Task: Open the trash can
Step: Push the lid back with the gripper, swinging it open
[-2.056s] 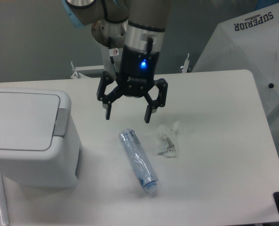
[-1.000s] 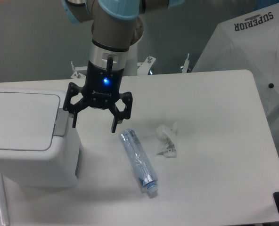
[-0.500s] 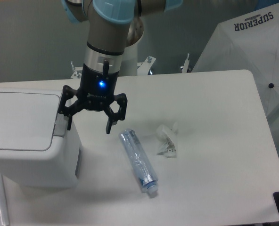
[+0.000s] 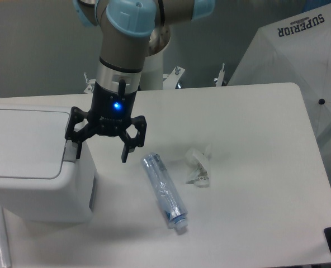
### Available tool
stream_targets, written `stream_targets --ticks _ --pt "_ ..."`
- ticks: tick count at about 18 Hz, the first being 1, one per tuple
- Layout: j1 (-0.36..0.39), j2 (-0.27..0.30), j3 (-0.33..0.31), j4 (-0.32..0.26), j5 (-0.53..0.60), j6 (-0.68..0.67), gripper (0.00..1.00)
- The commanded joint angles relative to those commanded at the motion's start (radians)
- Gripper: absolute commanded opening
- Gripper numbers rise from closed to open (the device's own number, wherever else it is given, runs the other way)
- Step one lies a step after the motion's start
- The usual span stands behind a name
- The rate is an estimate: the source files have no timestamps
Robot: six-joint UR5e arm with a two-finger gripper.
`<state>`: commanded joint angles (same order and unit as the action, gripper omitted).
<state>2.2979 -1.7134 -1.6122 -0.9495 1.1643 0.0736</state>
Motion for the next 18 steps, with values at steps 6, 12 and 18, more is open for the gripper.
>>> stream_targets --ticks 6,12,18 --pt "-0.017 -0.005 -0.009 0.002 0.002 0.0 1.0" --pt "-0.017 -0.002 -0.008 0.002 0.002 0.0 1.0" --pt "0.0 0.005 0.057 0.003 0.006 0.018 1.0"
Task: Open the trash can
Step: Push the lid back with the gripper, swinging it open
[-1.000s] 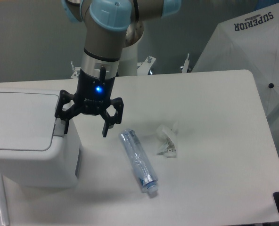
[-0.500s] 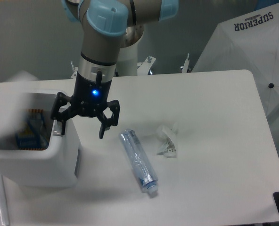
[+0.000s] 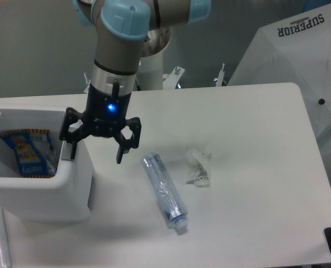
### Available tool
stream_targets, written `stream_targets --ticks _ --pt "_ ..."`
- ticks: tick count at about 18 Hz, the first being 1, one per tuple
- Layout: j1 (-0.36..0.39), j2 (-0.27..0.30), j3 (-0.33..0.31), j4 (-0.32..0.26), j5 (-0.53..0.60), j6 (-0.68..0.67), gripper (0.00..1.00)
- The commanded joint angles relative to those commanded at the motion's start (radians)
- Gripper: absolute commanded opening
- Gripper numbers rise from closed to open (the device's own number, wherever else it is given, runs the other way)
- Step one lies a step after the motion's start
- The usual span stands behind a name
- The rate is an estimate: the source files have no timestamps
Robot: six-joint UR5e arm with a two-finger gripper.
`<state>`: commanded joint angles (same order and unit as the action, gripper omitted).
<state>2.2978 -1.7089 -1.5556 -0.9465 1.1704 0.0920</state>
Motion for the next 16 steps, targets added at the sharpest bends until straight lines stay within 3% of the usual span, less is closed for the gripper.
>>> stream_targets --ticks 4,7,14,16 --pt "0.057 0.002 0.014 0.006 0.038 0.005 1.0" --pt "0.094 0.002 0.019 0.003 0.182 0.034 1.0" --pt "0.187 -0.003 -0.014 -0.015 0.391 0.392 1.0" --pt "0.213 -0.006 -0.017 -0.015 0.397 0.458 1.0"
